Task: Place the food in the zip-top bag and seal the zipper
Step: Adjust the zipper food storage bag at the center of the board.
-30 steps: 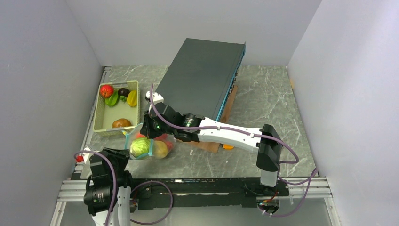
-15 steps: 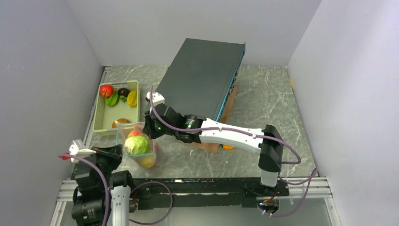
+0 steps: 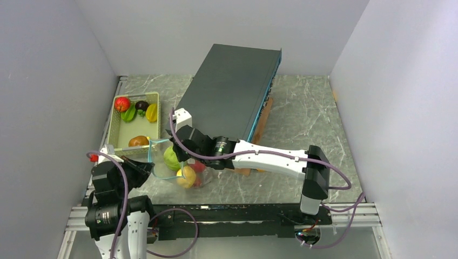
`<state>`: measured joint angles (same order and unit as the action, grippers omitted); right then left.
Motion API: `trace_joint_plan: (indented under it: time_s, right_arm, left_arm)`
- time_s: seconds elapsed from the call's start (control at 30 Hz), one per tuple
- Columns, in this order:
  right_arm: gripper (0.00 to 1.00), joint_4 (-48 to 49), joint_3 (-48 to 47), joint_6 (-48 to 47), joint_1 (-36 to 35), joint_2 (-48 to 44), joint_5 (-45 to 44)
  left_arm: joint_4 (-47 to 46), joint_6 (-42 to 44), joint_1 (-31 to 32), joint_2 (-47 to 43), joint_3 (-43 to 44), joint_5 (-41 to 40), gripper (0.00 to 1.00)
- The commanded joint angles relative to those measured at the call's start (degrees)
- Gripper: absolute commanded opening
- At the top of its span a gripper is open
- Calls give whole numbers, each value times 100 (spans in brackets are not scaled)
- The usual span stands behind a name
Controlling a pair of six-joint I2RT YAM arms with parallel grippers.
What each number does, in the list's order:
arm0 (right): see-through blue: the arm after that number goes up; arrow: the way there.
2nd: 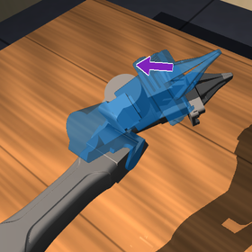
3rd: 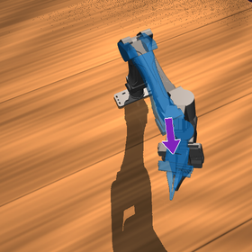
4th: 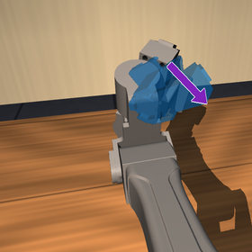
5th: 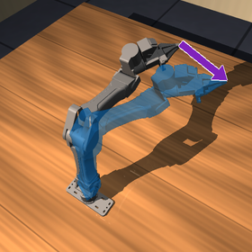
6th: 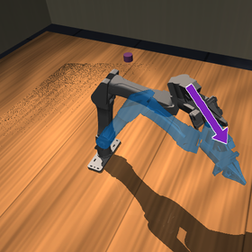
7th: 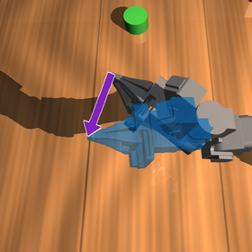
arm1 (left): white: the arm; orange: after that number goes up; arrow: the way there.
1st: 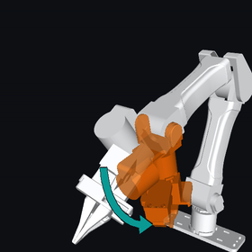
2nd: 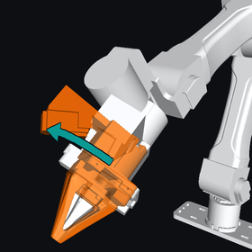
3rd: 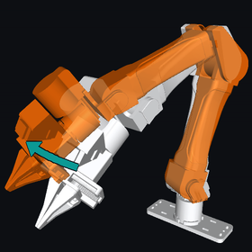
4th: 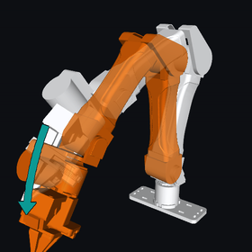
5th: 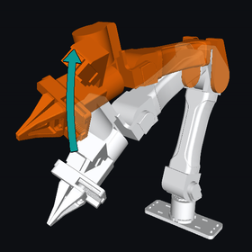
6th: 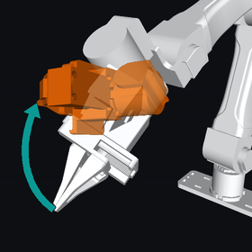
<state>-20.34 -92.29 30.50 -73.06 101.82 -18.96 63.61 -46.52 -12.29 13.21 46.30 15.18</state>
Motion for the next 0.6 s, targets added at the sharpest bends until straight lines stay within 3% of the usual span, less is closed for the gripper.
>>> trace_joint_plan:
  time_s: [0.0,0.2,0.37,0.43,0.57]
  right_arm:
    - [0,45,-203,-238,7,-161,-274]
    - [0,352,101,-218,11,-549,-310]
    - [0,125,68,-170,22,-114,-479]
    - [0,-148,-121,-218,11,-41,-569]
    - [0,10,13,-276,2,-474,-502]
  left_arm:
    - [-314,123,-9,61,373,476,0]
    - [-347,6,-5,-188,119,170,0]
    - [-556,212,-8,79,-299,499,0]
    - [-623,280,-10,225,-57,855,0]
    - [-632,439,-10,277,716,712,0]
